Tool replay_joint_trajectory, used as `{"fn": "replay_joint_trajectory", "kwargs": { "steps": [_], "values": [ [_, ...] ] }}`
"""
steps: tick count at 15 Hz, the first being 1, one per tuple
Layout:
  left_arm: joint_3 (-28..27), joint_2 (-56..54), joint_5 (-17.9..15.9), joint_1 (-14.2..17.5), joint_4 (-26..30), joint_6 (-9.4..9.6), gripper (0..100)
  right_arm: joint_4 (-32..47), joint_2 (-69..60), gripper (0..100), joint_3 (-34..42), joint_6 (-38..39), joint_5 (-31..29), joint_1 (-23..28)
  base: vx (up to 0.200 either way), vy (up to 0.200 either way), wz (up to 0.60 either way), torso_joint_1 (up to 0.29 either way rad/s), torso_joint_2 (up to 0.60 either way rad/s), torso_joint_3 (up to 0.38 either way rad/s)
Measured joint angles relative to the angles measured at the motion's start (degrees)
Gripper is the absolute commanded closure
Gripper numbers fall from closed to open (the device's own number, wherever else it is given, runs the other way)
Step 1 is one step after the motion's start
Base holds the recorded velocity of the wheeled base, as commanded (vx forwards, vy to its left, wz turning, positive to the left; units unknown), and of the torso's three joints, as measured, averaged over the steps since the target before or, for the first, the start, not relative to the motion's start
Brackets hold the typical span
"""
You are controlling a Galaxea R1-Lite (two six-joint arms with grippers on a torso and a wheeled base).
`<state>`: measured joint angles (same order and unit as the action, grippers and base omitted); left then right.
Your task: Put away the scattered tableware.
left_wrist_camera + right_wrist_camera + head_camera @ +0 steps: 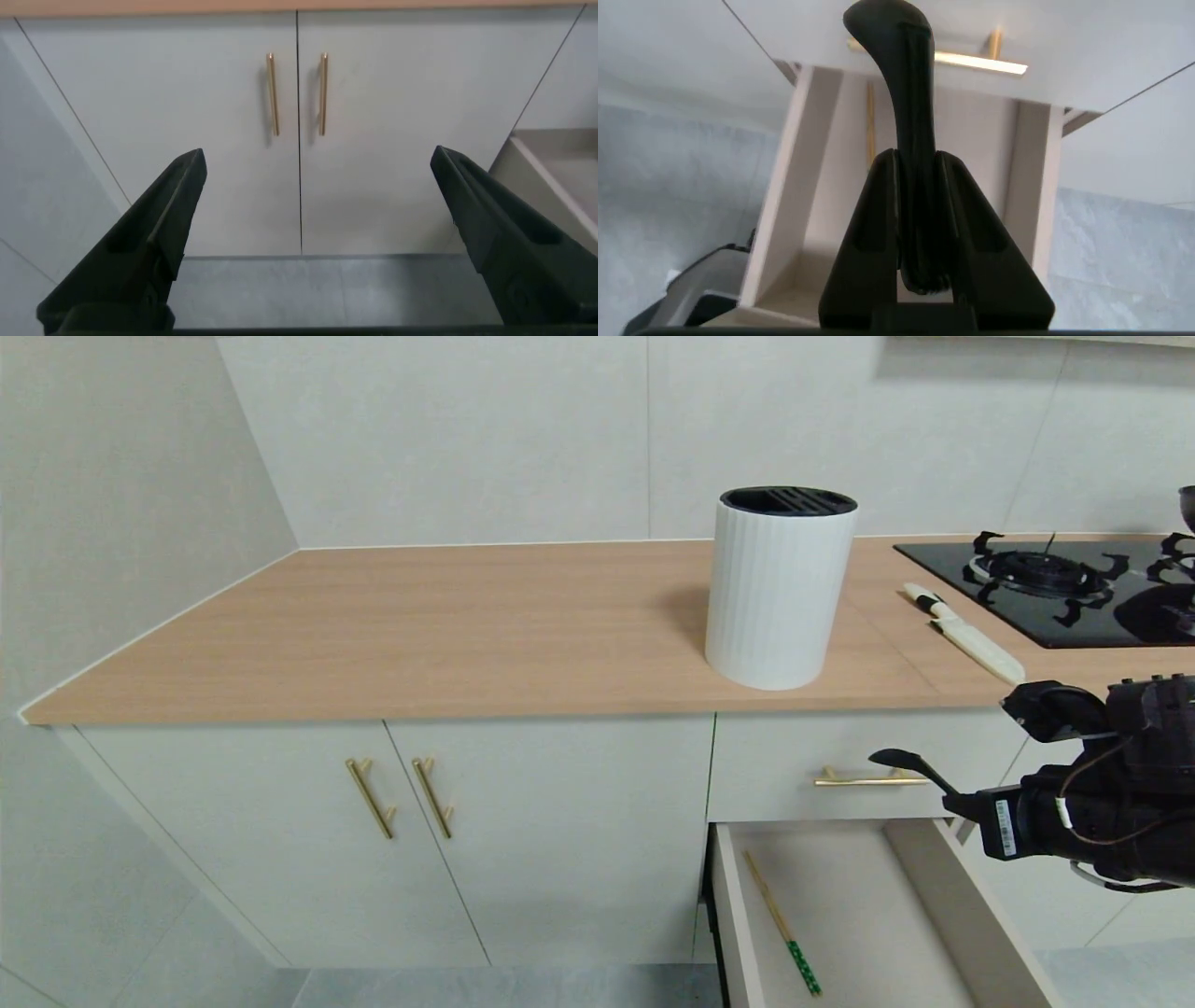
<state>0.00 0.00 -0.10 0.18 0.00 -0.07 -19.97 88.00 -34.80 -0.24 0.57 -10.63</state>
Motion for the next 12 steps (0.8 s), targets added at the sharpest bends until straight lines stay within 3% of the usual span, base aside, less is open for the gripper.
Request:
{"fn": "replay_joint_trajectory", "kwargs": {
  "steps": [12],
  "values": [
    [0.0,0.0,0.0,0.0,-0.1,0.00,0,-0.3,3.1,100,-0.1,0.1,0.0,0.1,0.000,0.000,0.00,-0.159,0.46,0.298]
  ]
}}
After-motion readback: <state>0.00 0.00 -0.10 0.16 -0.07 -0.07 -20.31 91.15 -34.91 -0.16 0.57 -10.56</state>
